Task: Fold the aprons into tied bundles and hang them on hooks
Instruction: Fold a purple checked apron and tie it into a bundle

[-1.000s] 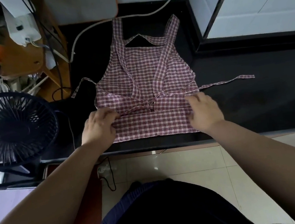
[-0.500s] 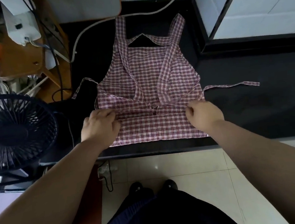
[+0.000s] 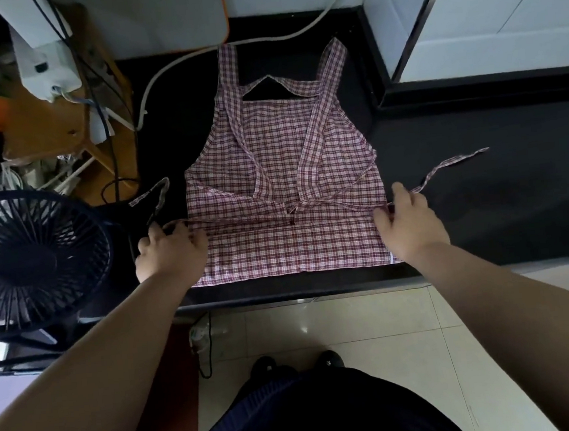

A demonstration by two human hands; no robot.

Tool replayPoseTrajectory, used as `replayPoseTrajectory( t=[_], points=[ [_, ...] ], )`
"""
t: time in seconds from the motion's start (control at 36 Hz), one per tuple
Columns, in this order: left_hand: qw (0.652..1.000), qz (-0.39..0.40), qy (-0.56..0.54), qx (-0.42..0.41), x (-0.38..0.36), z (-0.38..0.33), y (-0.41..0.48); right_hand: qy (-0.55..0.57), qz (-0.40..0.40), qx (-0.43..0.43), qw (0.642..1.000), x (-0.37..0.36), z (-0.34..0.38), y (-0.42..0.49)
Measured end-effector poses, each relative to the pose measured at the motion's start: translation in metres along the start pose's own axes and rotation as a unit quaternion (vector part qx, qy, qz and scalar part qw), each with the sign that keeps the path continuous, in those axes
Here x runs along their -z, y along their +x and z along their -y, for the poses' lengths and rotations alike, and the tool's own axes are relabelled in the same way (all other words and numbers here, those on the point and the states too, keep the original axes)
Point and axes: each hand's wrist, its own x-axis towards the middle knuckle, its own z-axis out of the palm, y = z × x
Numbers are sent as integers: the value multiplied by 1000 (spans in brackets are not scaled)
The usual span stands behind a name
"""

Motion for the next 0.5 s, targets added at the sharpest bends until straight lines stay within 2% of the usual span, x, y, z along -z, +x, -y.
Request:
replayPoseTrajectory(
  t=[0.06,0.11,0.14,0.19,0.22,0.28,0.36,0.44,0.5],
  points=[
    [996,-79,-7,-47,-4,2,-8,4,-14,118,993,0,3,-10],
    [976,-155,-28,-153,-9,7,-17,-41,16,207,977,-3,3,-19],
    [965,-157,-36,-209,-13,9,-21,-71,44,219,972,-6,3,-23],
    [959,-63,-23,-276,-19,11,-31,-117,102,209,965,-12,-2,-28],
    [959,-4,11,-283,-23,14,-34,-135,125,205,961,-14,-4,-30],
    [953,41,82,-288,-29,17,-34,-156,145,208,955,-14,-7,-31],
    [942,1,141,-306,-35,23,-40,-170,145,231,947,-10,-11,-35],
    [931,-49,106,-346,-41,37,-40,-151,165,251,942,-6,-17,-42],
    [934,-40,46,-351,-40,42,-40,-79,167,240,953,-2,-20,-47]
  ],
)
